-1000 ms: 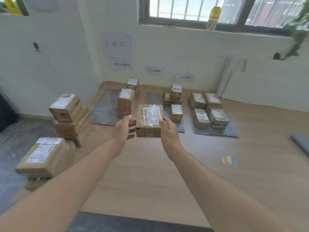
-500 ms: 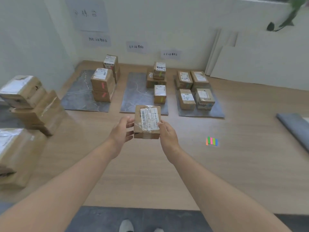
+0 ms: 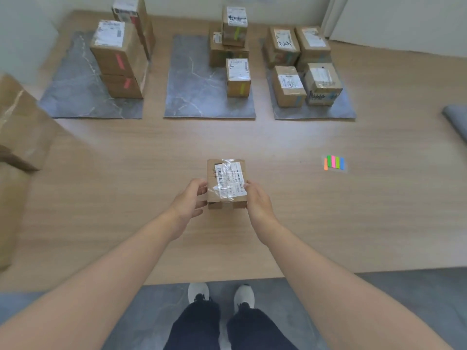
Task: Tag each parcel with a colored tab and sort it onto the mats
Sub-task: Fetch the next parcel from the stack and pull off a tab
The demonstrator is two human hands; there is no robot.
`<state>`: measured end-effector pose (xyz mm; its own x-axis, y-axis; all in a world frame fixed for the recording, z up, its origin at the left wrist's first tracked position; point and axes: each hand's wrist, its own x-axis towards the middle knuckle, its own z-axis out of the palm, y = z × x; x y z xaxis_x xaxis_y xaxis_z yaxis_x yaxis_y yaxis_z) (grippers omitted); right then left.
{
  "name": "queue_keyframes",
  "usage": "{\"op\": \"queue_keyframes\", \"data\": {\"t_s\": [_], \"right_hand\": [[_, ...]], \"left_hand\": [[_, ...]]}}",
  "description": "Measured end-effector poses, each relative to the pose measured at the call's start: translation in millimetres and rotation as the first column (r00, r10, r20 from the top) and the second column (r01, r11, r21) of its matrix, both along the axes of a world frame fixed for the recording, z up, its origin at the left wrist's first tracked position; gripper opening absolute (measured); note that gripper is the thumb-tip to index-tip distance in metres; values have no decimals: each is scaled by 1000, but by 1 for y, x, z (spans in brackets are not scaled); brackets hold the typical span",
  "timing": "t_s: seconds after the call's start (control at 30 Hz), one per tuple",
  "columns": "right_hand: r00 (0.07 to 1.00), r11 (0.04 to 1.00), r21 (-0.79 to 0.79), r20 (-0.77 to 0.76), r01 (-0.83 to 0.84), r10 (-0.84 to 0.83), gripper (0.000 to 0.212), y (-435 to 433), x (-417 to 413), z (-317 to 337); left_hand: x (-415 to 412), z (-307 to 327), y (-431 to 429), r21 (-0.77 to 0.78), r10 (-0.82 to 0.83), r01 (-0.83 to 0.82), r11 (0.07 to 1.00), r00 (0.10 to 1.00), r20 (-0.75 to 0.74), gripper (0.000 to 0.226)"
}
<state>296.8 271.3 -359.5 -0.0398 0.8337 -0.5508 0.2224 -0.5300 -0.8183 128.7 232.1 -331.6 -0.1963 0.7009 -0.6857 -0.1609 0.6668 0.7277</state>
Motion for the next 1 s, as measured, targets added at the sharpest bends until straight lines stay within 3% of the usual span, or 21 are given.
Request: {"op": "queue_keyframes", "data": {"t_s": [0.5, 0.63, 0.73, 0.87, 1.0], "right_hand": [[996, 992, -80, 11, 95, -94, 29, 4, 3, -35], [996, 994, -57, 9, 89, -88, 56, 12, 8, -29], [988, 988, -13, -16, 154, -155, 64, 25, 23, -22], [971, 969, 69, -49, 239, -236, 47, 48, 60, -19], [940, 935, 98, -68, 340, -334, 25, 77, 108, -24]], "left_hand": [[-2, -43, 9, -26, -45, 45, 999, 999, 3, 35], [1, -27, 32, 94, -14, 23, 995, 996, -87, 14], [10, -14, 59, 229, 43, -5, 973, 986, -160, 20], [44, -2, 90, 281, 35, 16, 959, 984, -173, 37], [95, -4, 117, 265, -64, 97, 959, 989, -133, 40]]}}
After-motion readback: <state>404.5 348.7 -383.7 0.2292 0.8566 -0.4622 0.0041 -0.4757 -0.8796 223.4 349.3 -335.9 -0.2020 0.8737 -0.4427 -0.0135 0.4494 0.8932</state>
